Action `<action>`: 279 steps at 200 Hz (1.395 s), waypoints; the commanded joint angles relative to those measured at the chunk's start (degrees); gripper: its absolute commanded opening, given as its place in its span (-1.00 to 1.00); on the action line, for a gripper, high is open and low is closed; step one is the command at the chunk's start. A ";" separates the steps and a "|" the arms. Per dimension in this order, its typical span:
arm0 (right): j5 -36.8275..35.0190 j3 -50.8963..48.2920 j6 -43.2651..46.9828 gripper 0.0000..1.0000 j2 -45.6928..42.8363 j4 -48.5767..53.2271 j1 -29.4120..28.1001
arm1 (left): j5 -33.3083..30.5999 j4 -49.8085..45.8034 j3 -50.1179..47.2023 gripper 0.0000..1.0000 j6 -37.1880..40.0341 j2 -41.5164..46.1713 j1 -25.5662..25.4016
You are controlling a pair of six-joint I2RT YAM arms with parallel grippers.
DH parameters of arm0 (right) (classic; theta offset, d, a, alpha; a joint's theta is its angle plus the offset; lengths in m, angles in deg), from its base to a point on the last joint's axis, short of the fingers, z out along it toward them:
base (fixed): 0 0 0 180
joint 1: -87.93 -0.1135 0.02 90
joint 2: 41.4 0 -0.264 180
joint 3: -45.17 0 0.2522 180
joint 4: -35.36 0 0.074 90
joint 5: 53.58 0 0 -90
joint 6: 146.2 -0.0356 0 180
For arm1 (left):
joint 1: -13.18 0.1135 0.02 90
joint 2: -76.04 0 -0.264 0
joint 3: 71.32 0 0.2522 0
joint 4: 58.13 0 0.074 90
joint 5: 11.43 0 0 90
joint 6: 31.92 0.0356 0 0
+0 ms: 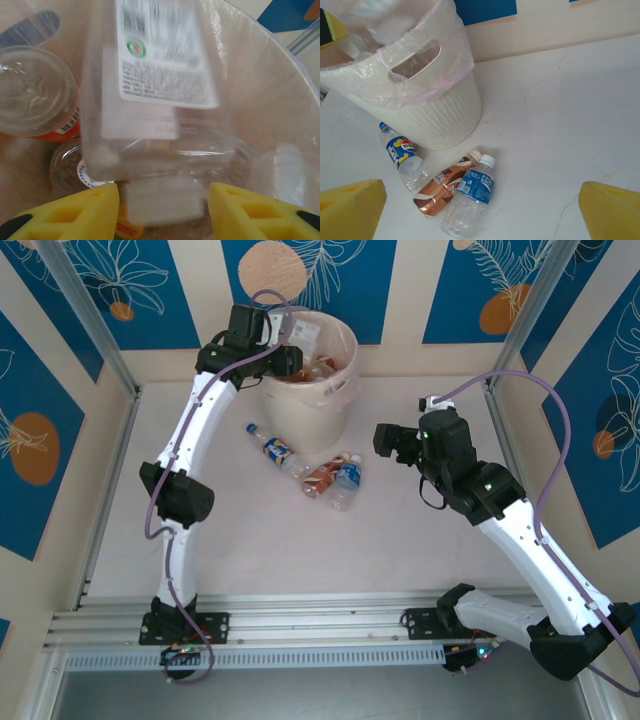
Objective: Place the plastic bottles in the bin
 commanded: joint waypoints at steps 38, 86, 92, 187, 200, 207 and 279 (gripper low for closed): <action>-1.40 0.90 0.63 0.99 -0.44 0.21 -0.40 | -0.60 -0.30 1.81 0.13 0.49 0.44 0.14; -1.49 0.82 0.46 0.99 -0.18 0.85 -0.34 | -3.53 -0.56 1.80 0.20 1.00 2.99 0.20; -1.48 0.81 0.39 0.99 -0.09 0.96 -0.36 | -3.67 -0.55 1.87 0.22 1.04 3.48 0.15; -0.92 -0.71 -5.24 0.99 3.43 7.32 -1.36 | -3.76 -3.17 -0.62 0.99 -1.00 17.02 0.20; 0.14 -1.48 -6.49 0.99 3.98 7.82 -1.98 | -5.74 -2.43 -5.23 0.99 -1.69 21.18 0.20; 0.95 -1.98 -7.04 0.99 4.16 7.91 -2.36 | -7.00 -1.26 -8.97 0.99 -2.18 23.97 0.19; 7.63 -7.30 -12.13 0.99 9.34 6.69 -6.85 | -21.83 15.16 -56.58 0.99 -4.52 58.75 0.19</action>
